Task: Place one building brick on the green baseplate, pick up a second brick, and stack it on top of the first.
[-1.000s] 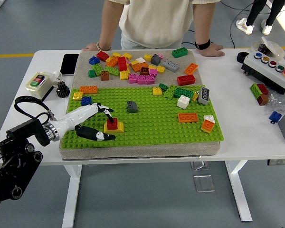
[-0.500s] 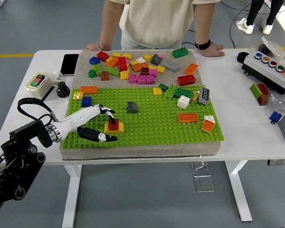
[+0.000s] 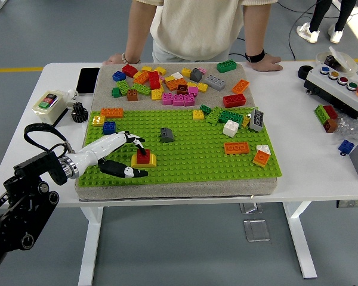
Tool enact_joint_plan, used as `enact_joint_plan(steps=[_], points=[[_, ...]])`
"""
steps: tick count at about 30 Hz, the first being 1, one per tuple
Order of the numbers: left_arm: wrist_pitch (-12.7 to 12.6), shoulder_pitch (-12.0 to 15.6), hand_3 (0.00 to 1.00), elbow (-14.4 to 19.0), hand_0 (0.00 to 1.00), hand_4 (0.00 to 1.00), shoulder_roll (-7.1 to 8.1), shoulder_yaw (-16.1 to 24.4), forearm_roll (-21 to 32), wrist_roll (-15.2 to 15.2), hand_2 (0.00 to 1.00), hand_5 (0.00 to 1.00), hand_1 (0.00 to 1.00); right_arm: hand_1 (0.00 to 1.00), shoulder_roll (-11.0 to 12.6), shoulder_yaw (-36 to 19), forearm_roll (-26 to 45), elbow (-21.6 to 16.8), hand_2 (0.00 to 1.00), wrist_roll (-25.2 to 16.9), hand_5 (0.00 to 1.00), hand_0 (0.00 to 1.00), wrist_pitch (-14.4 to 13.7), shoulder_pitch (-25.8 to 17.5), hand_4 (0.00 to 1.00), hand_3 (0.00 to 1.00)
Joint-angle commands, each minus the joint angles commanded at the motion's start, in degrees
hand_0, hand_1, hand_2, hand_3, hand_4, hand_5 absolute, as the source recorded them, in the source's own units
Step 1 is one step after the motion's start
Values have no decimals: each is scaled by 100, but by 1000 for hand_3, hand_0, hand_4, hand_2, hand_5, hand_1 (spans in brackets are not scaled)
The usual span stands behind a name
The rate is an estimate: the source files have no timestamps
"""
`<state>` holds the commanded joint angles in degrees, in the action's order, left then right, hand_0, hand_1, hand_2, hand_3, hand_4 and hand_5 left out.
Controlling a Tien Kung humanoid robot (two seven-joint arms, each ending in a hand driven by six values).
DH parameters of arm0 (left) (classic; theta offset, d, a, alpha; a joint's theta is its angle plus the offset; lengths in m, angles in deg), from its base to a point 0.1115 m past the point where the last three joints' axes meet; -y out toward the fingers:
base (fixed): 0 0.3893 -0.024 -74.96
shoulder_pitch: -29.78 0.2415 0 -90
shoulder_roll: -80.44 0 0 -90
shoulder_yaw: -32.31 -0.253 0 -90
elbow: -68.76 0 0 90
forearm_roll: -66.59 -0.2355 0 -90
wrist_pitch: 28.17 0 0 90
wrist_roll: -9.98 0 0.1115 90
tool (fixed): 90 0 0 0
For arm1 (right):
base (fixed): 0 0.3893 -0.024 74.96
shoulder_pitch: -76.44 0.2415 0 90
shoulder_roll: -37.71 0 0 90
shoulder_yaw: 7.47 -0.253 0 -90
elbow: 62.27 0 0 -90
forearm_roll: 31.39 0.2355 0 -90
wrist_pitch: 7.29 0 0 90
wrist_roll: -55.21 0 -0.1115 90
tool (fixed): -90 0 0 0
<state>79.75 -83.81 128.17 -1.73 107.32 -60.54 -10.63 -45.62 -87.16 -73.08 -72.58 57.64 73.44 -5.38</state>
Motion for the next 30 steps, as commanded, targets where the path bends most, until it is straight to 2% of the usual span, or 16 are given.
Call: enact_joint_plan(steps=[12, 24, 30], points=[[-3, -9, 582, -90, 998, 998, -8, -17, -58, 0, 875, 530, 916, 637, -2, 10, 5, 0, 687, 2, 480, 730, 5, -1, 921, 620], [219, 82, 581, 599, 998, 998, 82, 150, 351, 55, 851, 525, 907, 637, -1, -7, 2, 0, 687, -10, 480, 731, 4, -10, 921, 620], [243, 85, 581, 722, 998, 998, 98, 174, 410, 82, 845, 521, 898, 637, 2, -19, 6, 0, 687, -15, 480, 732, 4, -6, 921, 620]])
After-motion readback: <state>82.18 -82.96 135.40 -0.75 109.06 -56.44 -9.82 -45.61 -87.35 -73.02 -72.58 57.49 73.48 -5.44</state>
